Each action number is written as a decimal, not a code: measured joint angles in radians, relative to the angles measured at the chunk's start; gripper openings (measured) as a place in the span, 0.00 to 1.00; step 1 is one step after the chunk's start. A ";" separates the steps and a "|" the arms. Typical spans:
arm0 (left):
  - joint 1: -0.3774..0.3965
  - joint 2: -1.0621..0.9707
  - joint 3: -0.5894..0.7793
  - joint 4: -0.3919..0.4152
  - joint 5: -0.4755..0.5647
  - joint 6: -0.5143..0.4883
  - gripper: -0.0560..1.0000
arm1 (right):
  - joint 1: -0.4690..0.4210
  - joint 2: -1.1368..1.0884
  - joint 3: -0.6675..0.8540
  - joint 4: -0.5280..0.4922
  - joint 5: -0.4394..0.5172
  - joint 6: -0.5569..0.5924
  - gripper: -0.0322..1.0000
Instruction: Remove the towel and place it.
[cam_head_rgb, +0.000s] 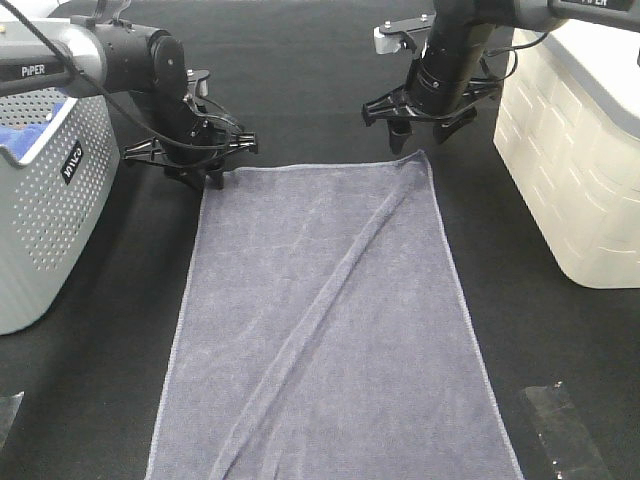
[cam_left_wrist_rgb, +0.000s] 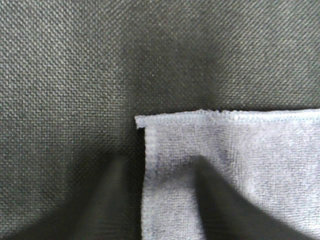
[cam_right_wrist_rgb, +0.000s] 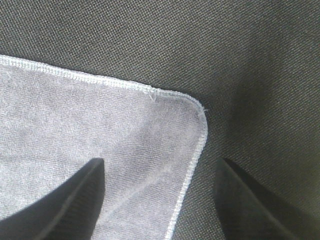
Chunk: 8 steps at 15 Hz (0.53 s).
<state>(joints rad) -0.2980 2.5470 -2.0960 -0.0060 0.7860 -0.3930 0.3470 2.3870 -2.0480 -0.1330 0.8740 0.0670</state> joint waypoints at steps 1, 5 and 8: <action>0.000 0.000 0.000 0.000 -0.001 0.002 0.27 | 0.000 0.000 0.000 0.000 0.000 0.000 0.61; 0.000 0.005 0.000 0.006 -0.004 0.048 0.06 | 0.000 0.000 0.000 0.000 0.000 0.000 0.61; 0.000 0.005 0.000 0.006 -0.004 0.054 0.06 | 0.000 0.000 0.000 0.000 -0.007 0.003 0.61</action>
<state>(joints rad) -0.2980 2.5520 -2.0960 0.0000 0.7820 -0.3390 0.3470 2.3870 -2.0480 -0.1330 0.8670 0.0700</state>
